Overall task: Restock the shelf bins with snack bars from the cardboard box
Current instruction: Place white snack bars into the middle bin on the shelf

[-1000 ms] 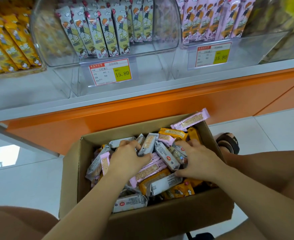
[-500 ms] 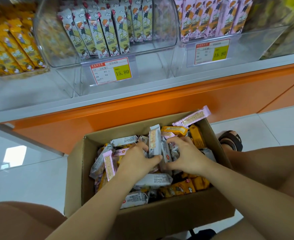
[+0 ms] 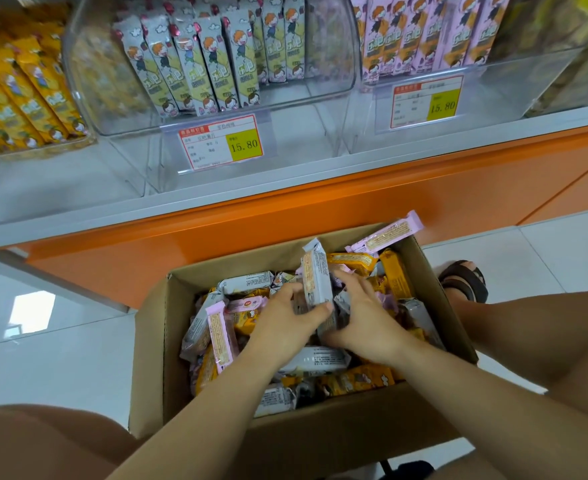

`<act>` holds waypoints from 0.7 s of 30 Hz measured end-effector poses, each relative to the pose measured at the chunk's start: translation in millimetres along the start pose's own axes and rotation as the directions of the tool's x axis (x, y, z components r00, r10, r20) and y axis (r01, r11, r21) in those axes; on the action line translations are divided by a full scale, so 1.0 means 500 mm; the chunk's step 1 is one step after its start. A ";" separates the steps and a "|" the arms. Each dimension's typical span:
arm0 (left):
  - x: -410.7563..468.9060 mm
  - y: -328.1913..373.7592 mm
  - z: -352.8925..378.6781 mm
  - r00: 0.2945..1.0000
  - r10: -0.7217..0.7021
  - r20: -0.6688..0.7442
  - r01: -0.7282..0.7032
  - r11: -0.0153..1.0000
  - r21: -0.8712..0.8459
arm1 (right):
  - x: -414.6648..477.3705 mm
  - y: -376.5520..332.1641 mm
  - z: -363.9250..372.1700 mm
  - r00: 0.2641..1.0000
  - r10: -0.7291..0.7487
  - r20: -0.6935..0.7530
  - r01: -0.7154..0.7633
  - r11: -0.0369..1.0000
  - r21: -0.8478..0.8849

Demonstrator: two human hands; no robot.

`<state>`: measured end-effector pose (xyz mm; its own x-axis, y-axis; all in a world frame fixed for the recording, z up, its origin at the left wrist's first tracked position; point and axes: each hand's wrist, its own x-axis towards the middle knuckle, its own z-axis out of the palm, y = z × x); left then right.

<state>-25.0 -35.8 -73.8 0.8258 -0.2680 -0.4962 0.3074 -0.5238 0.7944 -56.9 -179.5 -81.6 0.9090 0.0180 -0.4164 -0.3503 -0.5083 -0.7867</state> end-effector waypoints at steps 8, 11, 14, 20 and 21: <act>-0.003 -0.006 -0.002 0.998 0.046 0.033 -0.037 0.968 -0.250 | 0.019 -0.002 0.002 0.961 0.250 -0.119 -0.193 0.912 0.361; 0.006 -0.008 -0.003 0.999 0.010 0.042 0.005 0.937 -0.350 | 0.014 -0.004 0.015 0.952 0.255 -0.172 -0.160 0.888 0.431; 0.014 -0.002 -0.007 0.998 -0.026 0.061 0.050 0.893 -0.448 | 0.005 0.002 0.033 0.946 0.184 -0.266 -0.064 0.913 0.402; 0.010 0.014 -0.006 0.996 -0.037 0.078 0.075 0.819 -0.569 | -0.012 -0.003 0.034 0.954 -0.069 -0.292 0.115 0.983 0.144; 0.007 0.020 -0.007 0.996 -0.041 0.078 0.079 0.809 -0.583 | -0.014 -0.008 0.031 0.951 -0.089 -0.296 0.134 0.982 0.133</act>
<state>-17.4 -39.0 -66.4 0.7729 -0.3088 -0.5542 0.5894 0.0261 0.8074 -65.3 -164.5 -82.6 0.9625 -0.1928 -0.1908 -0.2527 -0.3821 -0.8889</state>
